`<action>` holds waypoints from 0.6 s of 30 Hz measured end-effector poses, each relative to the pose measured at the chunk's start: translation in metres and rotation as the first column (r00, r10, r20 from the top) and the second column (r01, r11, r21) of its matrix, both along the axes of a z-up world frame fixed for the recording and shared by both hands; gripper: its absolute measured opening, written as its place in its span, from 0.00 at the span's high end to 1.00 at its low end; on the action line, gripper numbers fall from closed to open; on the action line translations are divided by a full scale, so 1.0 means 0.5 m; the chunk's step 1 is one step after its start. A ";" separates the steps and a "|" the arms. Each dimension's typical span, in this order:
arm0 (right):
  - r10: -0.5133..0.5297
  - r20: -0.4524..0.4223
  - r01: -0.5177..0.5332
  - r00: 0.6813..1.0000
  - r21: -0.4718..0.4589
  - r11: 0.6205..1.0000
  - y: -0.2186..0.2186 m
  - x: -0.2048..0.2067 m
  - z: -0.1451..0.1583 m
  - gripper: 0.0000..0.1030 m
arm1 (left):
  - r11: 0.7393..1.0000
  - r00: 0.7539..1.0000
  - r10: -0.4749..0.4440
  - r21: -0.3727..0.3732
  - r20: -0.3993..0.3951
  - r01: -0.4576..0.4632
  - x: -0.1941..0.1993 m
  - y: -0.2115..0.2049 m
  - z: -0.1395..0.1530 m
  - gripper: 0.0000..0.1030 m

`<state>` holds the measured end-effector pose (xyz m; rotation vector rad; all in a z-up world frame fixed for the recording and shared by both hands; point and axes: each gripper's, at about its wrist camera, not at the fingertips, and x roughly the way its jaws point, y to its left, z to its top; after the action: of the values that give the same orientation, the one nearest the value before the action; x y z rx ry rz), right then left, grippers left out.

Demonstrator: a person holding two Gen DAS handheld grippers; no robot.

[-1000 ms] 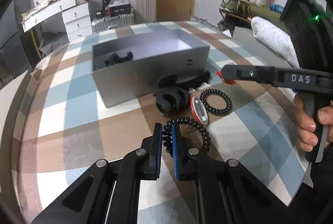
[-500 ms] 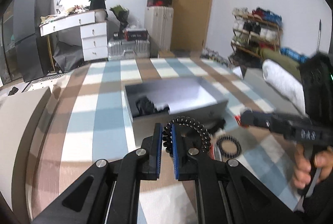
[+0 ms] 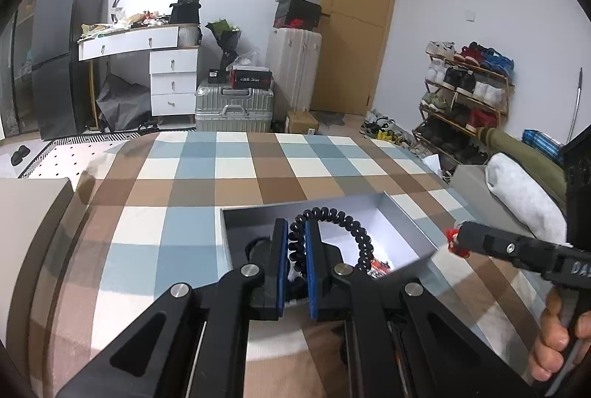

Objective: Organize jewelry
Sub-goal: 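Carry ring and coiled hair tie into the grey box and open both tools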

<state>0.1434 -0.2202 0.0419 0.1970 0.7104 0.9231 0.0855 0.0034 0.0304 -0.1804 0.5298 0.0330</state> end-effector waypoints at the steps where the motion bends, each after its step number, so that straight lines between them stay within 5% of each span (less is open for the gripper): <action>1: -0.007 0.000 0.007 1.000 0.001 1.000 0.002 0.004 0.002 0.79 | 1.000 1.000 0.001 -0.007 -0.001 -0.001 0.005 0.001 -0.004 0.96; 18: -0.005 -0.081 -0.002 0.997 -0.081 0.997 0.084 0.074 -0.053 0.79 | 1.000 0.999 0.012 -0.027 -0.046 -0.013 0.014 0.004 -0.028 0.96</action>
<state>0.1802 -0.1783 0.0156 0.1640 0.8216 0.8868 0.0925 0.0056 0.0165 -0.2105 0.5746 0.0422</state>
